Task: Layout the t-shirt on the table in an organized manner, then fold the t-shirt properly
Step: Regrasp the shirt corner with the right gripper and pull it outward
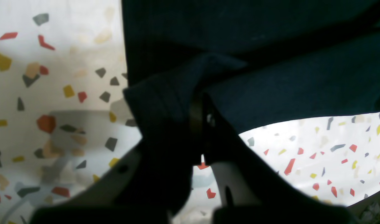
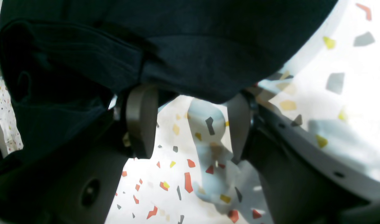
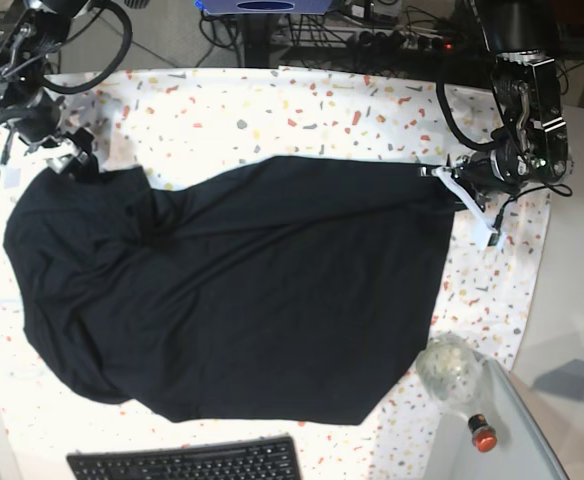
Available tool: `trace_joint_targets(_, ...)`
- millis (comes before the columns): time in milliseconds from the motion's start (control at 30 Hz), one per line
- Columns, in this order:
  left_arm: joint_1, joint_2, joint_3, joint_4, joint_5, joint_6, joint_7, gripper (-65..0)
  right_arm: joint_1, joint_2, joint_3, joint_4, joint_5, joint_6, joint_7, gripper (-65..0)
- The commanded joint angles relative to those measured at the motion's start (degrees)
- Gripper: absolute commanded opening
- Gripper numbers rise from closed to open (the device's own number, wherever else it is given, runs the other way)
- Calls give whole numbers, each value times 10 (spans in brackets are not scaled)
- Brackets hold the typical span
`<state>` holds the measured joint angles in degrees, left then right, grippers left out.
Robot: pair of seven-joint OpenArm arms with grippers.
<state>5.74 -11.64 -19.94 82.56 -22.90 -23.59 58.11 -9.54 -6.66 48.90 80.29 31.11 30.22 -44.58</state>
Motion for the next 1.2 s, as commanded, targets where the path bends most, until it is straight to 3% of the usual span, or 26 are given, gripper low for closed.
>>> trace_joint_targets(0, -8, -6, -2, 8, -6, -2, -6, -650, 4, 4, 0, 8, 11, 5, 8, -324)
trace_joint_targets(300, -9, -6, -2, 8, -6, -2, -6, -650, 26, 5, 0, -8, 10, 9, 8, -332)
trace_joint_targets(367, -9, -6, -2, 8, -6, -2, -6, -650, 27, 6, -1, -16, 11, 9, 8, -387)
trace_joint_targets(567, -7, -6, -2, 8, -6, -2, -6, -650, 27, 6, -1, -16, 11, 9, 8, -650)
trace_joint_targets(733, -5, -6, -1, 12, -4, -2, -6, -650, 23, 12, -1, -4, 8, 9, 1, -650)
trace_joint_targets(867, -5, -11, -4, 12, -4, -2, -6, -650, 18, 28, 0, 29, 9, 9, -74, -650)
trace_joint_targets(1067, 5, -19, -4, 35, -5, -2, -6, -650, -2, 28, 1, 102, 7, 3, -120, -650)
trace_joint_targets(1167, 14, -19, -1, 73, -3, -2, -5, -650, -11, 41, -1, 118, 1, -33, -128, -650)
